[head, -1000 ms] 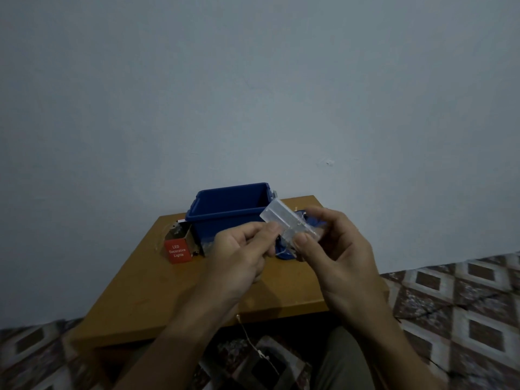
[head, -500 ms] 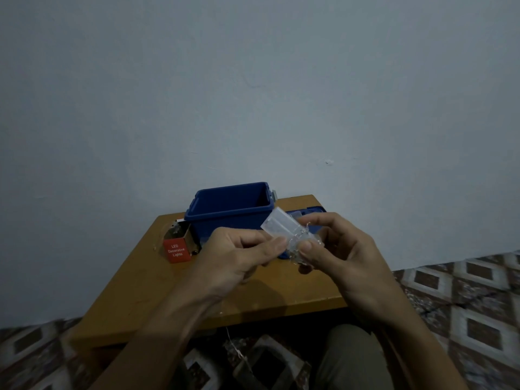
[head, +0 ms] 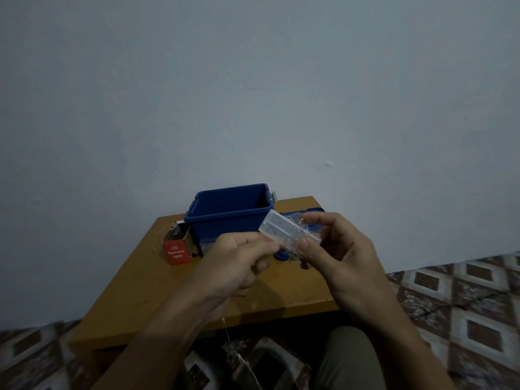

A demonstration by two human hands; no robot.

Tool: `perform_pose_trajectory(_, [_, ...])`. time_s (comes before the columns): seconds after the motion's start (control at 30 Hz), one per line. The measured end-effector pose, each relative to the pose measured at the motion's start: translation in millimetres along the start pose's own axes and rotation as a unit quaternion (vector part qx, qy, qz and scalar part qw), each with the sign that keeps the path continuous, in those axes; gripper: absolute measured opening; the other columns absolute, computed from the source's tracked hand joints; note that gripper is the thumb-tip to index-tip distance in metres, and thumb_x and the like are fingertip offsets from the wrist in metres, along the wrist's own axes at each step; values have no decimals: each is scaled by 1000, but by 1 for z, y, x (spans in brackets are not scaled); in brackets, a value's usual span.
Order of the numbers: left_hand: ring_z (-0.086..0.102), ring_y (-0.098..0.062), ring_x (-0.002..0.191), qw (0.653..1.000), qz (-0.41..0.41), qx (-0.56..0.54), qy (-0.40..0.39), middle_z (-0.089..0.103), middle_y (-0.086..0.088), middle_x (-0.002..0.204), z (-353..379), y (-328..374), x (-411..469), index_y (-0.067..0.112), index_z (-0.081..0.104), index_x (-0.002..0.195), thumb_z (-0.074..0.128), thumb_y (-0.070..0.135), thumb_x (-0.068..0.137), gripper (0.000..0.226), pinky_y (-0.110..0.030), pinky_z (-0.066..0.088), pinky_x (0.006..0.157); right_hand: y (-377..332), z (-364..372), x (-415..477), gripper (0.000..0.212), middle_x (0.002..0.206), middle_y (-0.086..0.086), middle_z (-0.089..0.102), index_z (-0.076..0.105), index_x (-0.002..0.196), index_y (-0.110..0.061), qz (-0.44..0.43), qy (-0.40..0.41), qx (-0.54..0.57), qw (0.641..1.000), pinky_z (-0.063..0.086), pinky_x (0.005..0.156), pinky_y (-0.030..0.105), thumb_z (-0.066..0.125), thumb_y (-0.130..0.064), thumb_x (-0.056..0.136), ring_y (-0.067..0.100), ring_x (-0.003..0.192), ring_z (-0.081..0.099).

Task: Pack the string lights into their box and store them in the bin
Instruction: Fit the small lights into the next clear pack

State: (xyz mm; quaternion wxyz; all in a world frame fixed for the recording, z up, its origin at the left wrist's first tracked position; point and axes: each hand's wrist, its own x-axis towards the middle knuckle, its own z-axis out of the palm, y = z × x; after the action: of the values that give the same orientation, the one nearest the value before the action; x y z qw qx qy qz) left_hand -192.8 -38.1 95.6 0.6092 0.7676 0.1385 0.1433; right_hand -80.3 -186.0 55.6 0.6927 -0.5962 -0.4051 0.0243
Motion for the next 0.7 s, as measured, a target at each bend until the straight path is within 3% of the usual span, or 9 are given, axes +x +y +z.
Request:
perform_pose_trajectory(0.07, [24, -10, 42, 1000, -13, 15, 16, 45, -2, 63, 0, 2, 0, 12, 76, 95, 58, 26, 98, 22, -22, 17, 40, 2, 0, 1, 26, 80, 14, 63, 64, 115, -27, -3, 6, -2, 1000, 56, 66, 27, 69, -21, 91, 20, 71, 67])
perform_pose_trajectory(0.3, [29, -10, 42, 996, -4, 78, 47, 50, -2, 62, -3, 5, -6, 23, 77, 85, 63, 32, 96, 21, -24, 22, 41, 2, -1, 2, 26, 88, 19, 62, 64, 114, -27, -1, 59, 16, 998, 56, 65, 22, 69, -18, 91, 24, 77, 67])
perform_pose_trajectory(0.53, [34, -2, 39, 989, -5, 144, 19, 45, 6, 53, -5, 20, -17, 17, 73, 93, 58, 30, 98, 21, -12, 29, 40, 7, -2, 2, 26, 85, 8, 64, 63, 114, -31, 2, 66, -4, 998, 58, 67, 27, 69, -18, 92, 17, 78, 67])
perform_pose_trajectory(0.7, [41, -6, 52, 954, 34, 296, -27, 50, 10, 55, -12, 32, -25, 36, 68, 95, 53, 36, 101, 16, -19, 32, 50, 11, 0, 2, 30, 81, -15, 62, 58, 119, -33, 0, 47, -71, 996, 53, 65, 25, 68, -23, 93, 9, 74, 63])
